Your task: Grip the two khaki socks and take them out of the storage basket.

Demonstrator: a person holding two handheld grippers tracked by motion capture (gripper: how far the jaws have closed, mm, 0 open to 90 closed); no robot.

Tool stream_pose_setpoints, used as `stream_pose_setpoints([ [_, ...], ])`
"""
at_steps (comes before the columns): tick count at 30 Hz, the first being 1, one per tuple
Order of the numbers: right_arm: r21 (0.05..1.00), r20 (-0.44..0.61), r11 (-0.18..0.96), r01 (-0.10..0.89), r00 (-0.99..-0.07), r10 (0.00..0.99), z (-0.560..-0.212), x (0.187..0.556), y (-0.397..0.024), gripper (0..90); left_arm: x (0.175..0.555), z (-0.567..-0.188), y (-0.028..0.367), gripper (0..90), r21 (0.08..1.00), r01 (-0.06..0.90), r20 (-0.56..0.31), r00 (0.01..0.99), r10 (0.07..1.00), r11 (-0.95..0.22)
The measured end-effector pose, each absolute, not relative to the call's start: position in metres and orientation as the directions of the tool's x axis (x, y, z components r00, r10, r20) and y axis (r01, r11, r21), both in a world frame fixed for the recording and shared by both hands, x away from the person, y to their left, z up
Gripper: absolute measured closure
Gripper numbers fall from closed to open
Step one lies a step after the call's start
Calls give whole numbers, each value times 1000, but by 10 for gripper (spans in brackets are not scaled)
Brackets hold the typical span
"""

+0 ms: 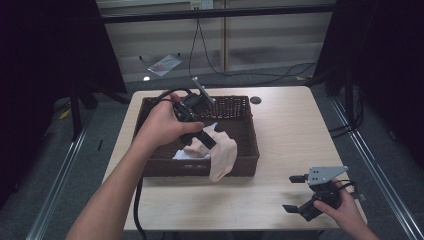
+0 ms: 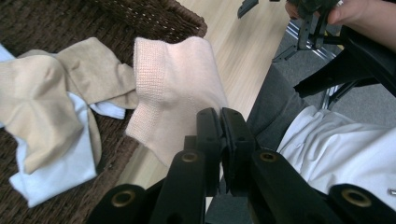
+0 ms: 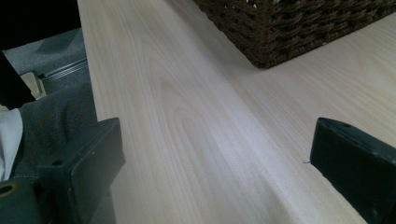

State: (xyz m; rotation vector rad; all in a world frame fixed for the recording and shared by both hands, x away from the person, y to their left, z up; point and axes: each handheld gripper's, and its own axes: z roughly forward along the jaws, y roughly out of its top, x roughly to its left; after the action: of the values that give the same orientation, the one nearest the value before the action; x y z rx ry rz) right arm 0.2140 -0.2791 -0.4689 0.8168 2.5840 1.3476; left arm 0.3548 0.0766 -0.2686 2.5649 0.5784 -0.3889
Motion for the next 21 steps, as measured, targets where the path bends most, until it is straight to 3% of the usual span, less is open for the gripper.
stream_pose_setpoints([
  [21, 785, 141, 466, 409, -849, 509, -469, 214, -279, 28, 339, -310, 69, 862, 366, 441, -385, 874, 298, -819],
])
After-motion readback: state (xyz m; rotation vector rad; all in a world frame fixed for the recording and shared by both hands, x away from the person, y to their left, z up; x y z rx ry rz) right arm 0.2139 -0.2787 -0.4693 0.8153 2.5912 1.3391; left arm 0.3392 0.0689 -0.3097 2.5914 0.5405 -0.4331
